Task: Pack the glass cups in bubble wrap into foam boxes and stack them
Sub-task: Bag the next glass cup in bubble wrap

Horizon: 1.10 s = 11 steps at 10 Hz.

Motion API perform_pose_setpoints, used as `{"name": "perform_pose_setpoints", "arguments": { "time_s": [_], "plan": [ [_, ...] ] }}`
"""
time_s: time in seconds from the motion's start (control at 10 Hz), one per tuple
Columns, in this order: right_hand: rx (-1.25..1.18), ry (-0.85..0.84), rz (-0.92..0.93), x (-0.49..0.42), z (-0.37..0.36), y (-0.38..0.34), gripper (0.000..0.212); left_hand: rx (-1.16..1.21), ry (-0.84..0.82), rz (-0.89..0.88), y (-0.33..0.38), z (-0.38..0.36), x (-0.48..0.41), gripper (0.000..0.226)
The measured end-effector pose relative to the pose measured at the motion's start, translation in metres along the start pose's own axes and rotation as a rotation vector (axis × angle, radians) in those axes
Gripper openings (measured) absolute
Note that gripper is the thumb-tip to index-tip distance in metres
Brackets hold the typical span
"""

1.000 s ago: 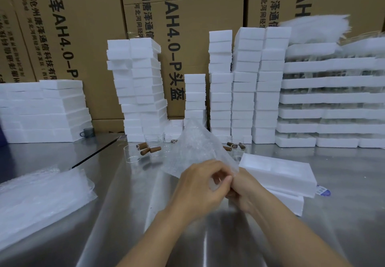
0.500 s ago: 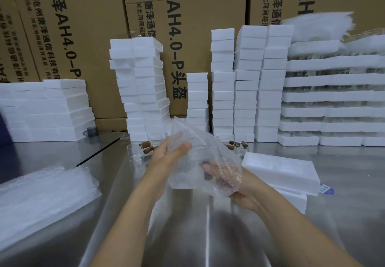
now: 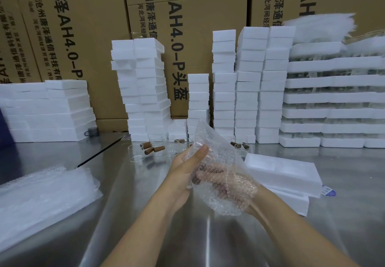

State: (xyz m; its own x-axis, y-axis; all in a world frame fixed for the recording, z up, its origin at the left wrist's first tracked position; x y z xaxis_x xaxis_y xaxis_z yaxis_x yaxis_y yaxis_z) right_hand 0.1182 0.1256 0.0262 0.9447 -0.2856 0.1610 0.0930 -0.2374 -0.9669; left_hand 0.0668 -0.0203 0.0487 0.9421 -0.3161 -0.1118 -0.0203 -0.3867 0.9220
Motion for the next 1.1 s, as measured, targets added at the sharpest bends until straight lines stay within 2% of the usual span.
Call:
{"name": "perform_pose_setpoints", "arguments": {
  "time_s": [0.1, 0.2, 0.3, 0.4, 0.5, 0.6, 0.7, 0.8, 0.9, 1.0, 1.1],
  "plan": [
    [0.007, -0.058, 0.005, 0.005, -0.006, -0.007, 0.018, 0.046, 0.019, -0.013, 0.000, 0.001, -0.001, 0.104],
    [0.177, -0.002, 0.216, 0.004, -0.010, -0.011, 0.014, 0.130, 0.109, -0.033, 0.001, 0.005, -0.006, 0.081],
    [0.078, 0.180, 0.401, 0.011, -0.012, -0.023, 0.026, 0.296, 0.143, -0.012, 0.006, 0.017, -0.014, 0.082],
    [-0.017, 0.168, 0.439, 0.014, -0.018, -0.022, 0.053, 0.508, 0.125, 0.042, 0.008, 0.031, -0.019, 0.068],
    [0.032, 0.078, 0.421, 0.020, -0.026, -0.014, 0.067, 0.454, 0.078, 0.087, 0.005, 0.034, -0.020, 0.073],
    [-0.063, 0.138, 0.394, 0.015, -0.025, -0.014, 0.068, 0.115, 0.048, 0.121, 0.003, 0.024, -0.016, 0.086],
    [-0.219, 0.285, 0.347, 0.006, -0.011, -0.022, 0.071, -0.036, 0.070, 0.093, -0.002, 0.024, -0.016, 0.073],
    [-0.330, 0.242, 0.253, 0.001, 0.003, -0.030, 0.051, -0.093, 0.021, 0.139, -0.004, 0.022, -0.012, 0.072],
    [-0.412, 0.168, 0.223, -0.001, 0.004, -0.032, 0.022, -0.110, 0.025, 0.182, -0.006, 0.019, -0.014, 0.084],
    [-0.477, 0.170, 0.259, 0.000, 0.003, -0.034, 0.017, -0.027, -0.023, 0.258, -0.006, 0.020, -0.013, 0.073],
    [-0.246, 0.239, 0.403, 0.006, 0.002, -0.035, 0.009, 0.137, -0.058, 0.303, -0.003, 0.020, -0.011, 0.087]
  ]
}}
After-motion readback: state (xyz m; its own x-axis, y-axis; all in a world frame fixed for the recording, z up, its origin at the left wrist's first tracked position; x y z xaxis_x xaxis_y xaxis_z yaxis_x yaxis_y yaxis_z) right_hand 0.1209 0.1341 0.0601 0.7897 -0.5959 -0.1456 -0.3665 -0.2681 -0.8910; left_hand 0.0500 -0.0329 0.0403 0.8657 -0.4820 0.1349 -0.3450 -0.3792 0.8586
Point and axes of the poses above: each hand's wrist, its own x-axis away from the middle knuckle, its own z-axis out of the back of the hand, y = z × x, the point moved 2 cm from there along -x, towards the middle knuckle, and after that the axes turned 13 degrees about y, right-handed, at the moved point
